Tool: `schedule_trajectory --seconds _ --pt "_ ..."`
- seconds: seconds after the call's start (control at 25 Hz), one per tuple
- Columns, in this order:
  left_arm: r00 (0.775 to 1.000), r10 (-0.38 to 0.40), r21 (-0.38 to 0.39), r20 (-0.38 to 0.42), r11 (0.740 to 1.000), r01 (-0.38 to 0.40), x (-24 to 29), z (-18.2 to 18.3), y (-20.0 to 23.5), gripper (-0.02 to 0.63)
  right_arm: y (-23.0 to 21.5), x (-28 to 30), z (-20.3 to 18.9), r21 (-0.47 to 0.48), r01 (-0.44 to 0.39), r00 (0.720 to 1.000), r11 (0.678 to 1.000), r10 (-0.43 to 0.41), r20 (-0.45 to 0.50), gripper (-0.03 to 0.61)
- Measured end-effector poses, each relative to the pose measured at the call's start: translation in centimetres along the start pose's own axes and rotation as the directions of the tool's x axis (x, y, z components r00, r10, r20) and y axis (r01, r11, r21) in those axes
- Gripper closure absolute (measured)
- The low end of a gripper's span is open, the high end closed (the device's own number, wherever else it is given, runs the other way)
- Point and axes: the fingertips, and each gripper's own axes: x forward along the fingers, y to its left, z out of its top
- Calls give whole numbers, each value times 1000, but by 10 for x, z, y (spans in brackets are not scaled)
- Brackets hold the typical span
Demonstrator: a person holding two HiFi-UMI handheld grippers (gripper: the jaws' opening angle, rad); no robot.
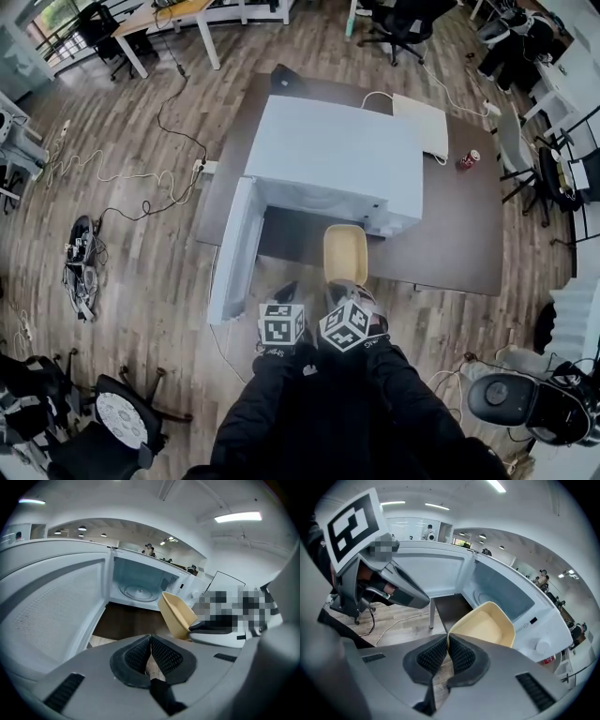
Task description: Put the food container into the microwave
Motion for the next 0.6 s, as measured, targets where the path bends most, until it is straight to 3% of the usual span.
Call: schedule_trajectory --seconds 0.36,0.6 --pt "999 51 -53 -5 997 -51 46 44 25 580 -68 64 53 -113 -48 998 992 51 27 545" --pt "997 79 -90 10 993 -78 79 81 50 580 -116 105 76 -150 -38 999 988 42 22 545"
